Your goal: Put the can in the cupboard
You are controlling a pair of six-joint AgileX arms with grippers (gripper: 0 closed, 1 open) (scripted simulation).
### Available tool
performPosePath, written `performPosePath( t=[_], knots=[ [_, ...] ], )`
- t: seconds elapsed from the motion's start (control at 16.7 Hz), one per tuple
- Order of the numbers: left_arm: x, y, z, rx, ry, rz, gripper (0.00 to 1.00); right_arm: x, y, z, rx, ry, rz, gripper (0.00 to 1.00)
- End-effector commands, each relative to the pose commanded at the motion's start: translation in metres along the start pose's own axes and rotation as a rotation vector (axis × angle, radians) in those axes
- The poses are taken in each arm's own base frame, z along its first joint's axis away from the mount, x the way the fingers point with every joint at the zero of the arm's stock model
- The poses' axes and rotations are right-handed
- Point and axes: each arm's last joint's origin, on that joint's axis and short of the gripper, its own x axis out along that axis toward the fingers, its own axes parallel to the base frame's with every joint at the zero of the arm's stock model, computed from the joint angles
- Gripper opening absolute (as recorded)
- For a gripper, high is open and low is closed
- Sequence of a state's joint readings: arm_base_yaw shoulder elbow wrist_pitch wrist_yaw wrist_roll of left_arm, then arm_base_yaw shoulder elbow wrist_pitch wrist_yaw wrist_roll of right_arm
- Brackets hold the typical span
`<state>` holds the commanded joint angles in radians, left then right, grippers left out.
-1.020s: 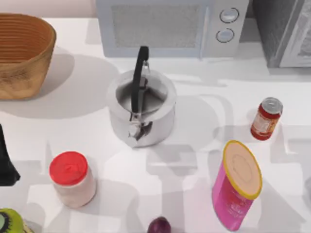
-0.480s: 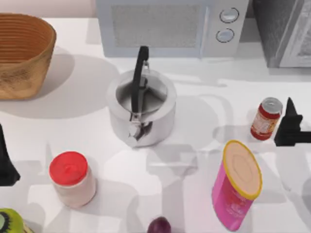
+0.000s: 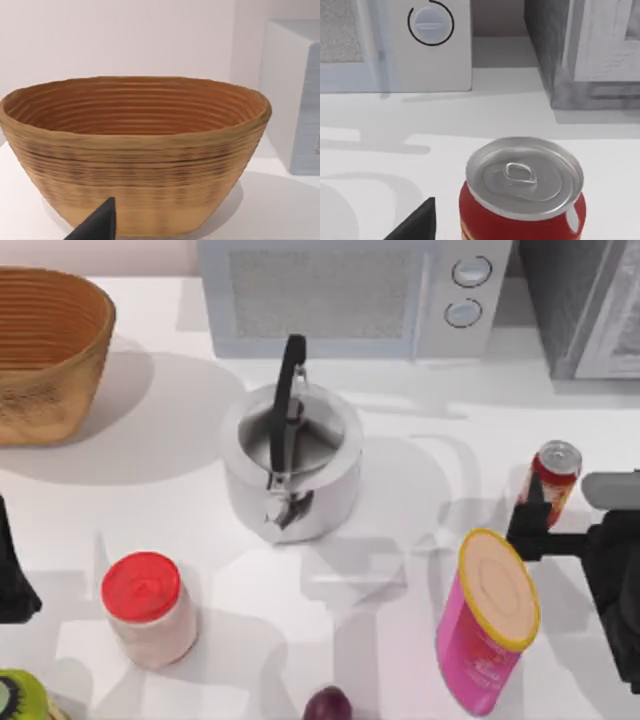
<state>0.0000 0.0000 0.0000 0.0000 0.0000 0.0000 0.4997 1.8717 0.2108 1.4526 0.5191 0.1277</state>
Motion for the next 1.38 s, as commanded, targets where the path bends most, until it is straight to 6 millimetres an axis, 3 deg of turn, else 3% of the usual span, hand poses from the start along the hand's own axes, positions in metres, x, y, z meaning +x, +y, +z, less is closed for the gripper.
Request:
performPosePath(
  t=[0.42,0.96,1.38],
  knots=[
    [0.0,0.0,0.0,0.0,0.0,0.0,1.0,0.001,0.014,-0.033,-0.009,0.017,-0.002,1.0],
    [0.0,0.0,0.0,0.0,0.0,0.0,1.0,0.001,0.014,-0.036,-0.012,0.022,-0.004,1.0],
    [0.0,0.0,0.0,0.0,0.0,0.0,1.0,0.05,0.016,-0.038,-0.01,0.019,0.0,1.0]
  ],
)
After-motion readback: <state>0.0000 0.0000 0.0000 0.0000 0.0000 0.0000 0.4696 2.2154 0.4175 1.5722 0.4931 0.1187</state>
